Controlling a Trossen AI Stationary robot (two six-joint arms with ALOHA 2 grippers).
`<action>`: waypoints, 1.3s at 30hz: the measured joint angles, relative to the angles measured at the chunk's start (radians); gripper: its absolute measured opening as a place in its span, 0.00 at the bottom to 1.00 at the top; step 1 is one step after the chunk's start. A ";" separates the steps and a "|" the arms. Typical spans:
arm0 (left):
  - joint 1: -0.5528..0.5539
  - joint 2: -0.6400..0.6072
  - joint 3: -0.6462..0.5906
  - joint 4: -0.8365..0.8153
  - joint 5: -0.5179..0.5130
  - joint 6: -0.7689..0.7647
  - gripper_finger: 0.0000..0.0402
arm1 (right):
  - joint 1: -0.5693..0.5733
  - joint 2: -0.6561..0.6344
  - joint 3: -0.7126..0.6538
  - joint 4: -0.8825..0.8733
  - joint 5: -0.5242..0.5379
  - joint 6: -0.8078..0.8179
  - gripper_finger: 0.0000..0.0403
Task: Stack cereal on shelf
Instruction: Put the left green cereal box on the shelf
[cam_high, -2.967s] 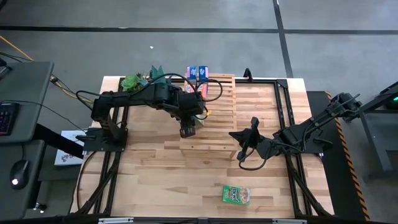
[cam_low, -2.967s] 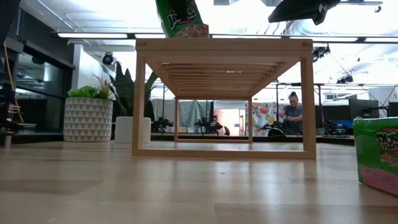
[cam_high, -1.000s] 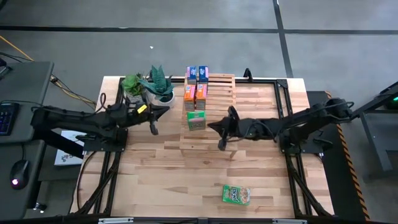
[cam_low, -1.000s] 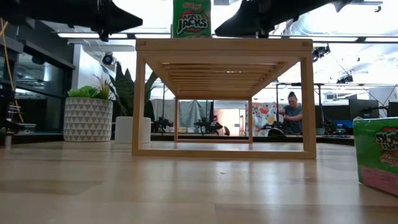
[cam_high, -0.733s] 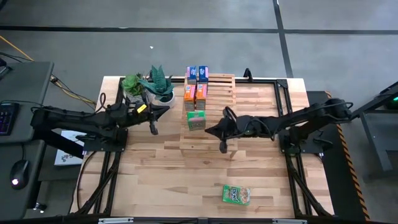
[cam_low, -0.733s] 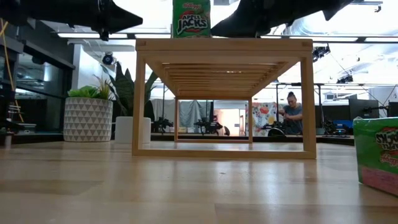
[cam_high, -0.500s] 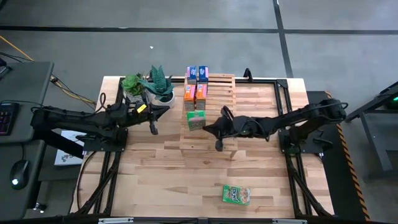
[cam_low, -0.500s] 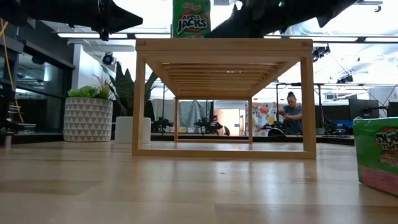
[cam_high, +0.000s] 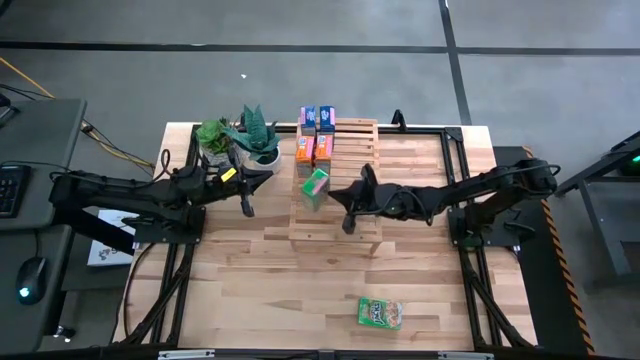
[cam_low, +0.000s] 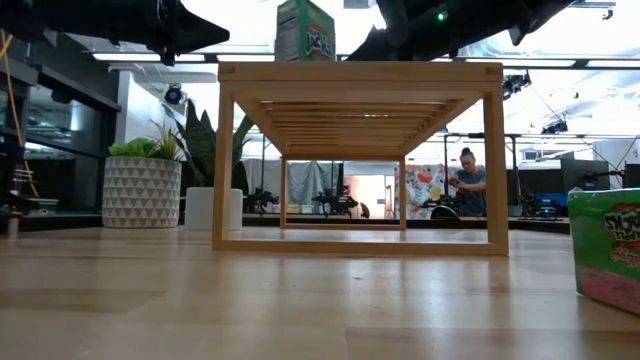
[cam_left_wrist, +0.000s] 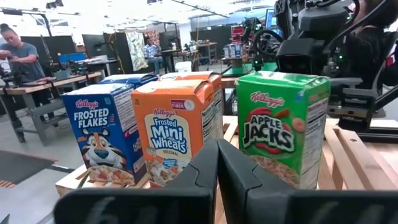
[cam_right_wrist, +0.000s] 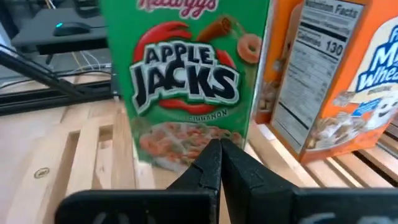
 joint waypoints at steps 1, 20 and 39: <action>0.000 0.000 0.000 0.000 0.000 0.000 0.00 | 0.000 0.000 0.000 0.007 0.001 0.000 0.00; 0.000 0.000 0.000 0.001 0.164 -0.027 0.00 | -0.062 0.082 0.000 0.167 -0.080 0.035 0.00; 0.000 0.047 0.000 -0.033 0.227 -0.043 0.00 | -0.046 0.087 0.000 0.172 -0.146 0.138 0.00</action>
